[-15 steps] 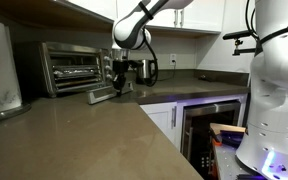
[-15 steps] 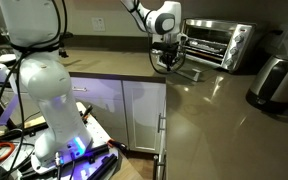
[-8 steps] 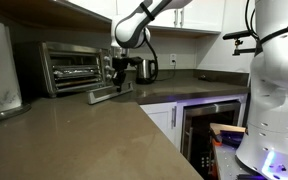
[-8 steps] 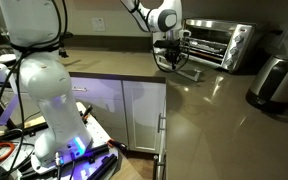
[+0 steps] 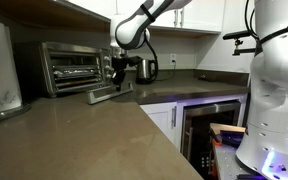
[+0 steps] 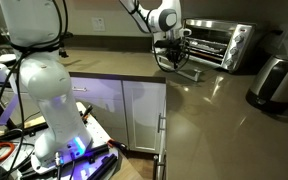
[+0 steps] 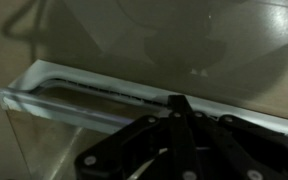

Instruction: Close the oven door

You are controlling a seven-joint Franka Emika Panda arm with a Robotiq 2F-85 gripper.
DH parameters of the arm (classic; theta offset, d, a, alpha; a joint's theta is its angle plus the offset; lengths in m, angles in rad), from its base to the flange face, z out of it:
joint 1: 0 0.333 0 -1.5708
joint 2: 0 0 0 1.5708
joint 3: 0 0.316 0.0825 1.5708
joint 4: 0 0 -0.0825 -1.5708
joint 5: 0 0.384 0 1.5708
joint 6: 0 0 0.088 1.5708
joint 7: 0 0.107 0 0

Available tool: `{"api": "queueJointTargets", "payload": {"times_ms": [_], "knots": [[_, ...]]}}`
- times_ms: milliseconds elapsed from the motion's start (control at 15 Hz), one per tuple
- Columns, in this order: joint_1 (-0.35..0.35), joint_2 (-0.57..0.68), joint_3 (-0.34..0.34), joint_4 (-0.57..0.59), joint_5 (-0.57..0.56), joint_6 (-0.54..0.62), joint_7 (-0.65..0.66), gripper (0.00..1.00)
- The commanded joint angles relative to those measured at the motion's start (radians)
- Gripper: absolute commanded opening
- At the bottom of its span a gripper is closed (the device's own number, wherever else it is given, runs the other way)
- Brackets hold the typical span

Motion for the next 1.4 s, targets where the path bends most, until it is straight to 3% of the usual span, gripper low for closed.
{"api": "queueJointTargets", "payload": {"times_ms": [0,1333], "knots": [[-0.001,-0.004,-0.005,0.012,-0.054,0.002,0.051,0.0],[-0.018,-0.065,-0.053,0.061,-0.246,-0.006,0.126,0.0]]}}
